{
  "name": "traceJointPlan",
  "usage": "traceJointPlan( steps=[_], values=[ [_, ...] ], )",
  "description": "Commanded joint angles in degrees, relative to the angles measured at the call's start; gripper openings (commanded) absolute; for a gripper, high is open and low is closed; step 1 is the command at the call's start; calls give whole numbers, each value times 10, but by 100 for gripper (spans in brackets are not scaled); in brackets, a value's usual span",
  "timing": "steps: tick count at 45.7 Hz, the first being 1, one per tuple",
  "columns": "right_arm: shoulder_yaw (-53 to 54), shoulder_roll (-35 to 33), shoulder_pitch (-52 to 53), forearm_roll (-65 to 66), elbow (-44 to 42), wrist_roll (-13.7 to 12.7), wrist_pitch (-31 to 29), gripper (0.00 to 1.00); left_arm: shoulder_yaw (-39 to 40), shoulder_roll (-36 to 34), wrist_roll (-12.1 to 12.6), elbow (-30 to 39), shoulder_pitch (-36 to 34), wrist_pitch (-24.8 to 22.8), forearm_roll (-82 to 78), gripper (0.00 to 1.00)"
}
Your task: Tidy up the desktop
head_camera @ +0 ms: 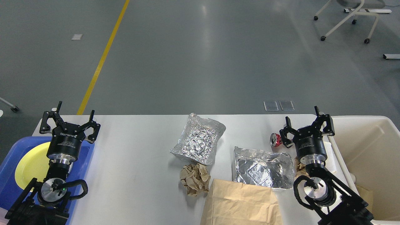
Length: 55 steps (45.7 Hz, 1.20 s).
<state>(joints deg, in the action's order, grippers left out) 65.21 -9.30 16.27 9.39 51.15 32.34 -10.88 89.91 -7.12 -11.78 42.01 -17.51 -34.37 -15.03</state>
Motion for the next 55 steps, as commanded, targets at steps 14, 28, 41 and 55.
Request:
traceJointPlan(
  steps=[14,28,41,55],
  values=[
    [29,-75,39,6,0,-23,-1,100,0,0,0,0,-1,0,0,96],
    [33,-95,49,-1,4,-47,-1,100,0,0,0,0,-1,0,0,96],
    [29,-97,64,-1,0,-61,-1,100,0,0,0,0,0,0,0,96],
    [27,-91,57,-1,-2,-94,-1,100,0,0,0,0,0,0,0,96]
  ],
)
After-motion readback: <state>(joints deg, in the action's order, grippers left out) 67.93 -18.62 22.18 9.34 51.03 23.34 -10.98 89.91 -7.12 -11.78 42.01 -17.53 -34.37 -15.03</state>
